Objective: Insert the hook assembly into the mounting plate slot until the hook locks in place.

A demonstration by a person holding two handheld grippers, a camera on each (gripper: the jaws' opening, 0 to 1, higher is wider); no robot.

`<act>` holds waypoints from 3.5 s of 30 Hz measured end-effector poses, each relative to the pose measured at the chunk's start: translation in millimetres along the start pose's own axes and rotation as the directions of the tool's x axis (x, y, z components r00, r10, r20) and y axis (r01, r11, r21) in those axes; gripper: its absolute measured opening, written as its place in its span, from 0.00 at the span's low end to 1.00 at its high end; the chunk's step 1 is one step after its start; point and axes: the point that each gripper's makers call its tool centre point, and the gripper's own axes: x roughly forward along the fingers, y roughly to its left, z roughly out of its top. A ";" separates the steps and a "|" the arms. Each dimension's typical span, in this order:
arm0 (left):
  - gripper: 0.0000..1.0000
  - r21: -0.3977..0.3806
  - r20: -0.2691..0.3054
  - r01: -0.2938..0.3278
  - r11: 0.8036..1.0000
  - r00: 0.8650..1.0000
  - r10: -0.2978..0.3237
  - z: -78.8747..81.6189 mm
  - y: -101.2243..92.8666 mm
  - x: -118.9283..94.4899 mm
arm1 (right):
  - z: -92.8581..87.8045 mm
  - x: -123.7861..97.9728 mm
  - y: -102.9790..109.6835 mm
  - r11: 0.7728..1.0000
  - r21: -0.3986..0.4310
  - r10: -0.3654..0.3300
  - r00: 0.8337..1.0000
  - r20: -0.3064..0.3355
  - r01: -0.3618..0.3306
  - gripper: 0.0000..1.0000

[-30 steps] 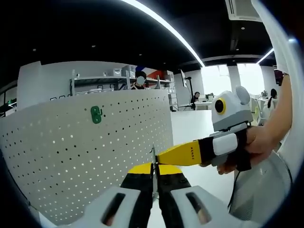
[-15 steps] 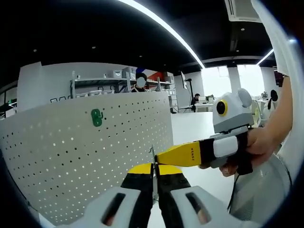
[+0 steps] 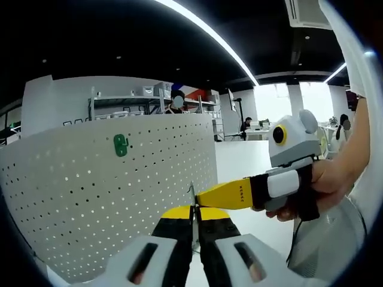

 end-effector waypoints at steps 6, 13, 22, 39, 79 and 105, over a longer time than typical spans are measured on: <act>0.03 -0.004 0.016 -0.021 1.000 1.000 0.021 0.5 0.9 -0.7 | 0.4 1.0 0.3 1.000 0.022 0.002 1.000 -0.005 -0.002 0.00; 0.04 -0.009 0.017 -0.023 1.000 1.000 0.023 -0.1 1.4 0.4 | -0.2 0.7 -0.4 1.000 0.030 0.002 1.000 -0.011 -0.001 0.00; 0.14 -0.034 -0.003 -0.008 0.999 1.000 0.008 -5.5 -1.5 2.1 | -1.1 1.7 2.8 1.000 0.026 0.013 1.000 -0.015 -0.013 0.00; 0.67 -0.048 -0.074 0.004 0.999 0.997 -0.008 -26.2 -9.1 8.5 | -4.4 1.7 2.3 0.998 0.053 0.016 1.000 -0.021 -0.015 0.00; 0.81 -0.088 -0.134 -0.015 0.996 0.991 0.003 -44.6 -6.7 7.5 | 0.5 -5.0 -20.8 0.920 -0.359 -0.206 0.973 -0.105 0.156 0.00; 0.78 -0.122 -0.137 -0.053 0.991 0.990 0.036 -55.3 1.6 -4.9 | 49.4 15.4 -62.3 0.906 -0.335 -0.280 0.960 -0.014 0.259 0.00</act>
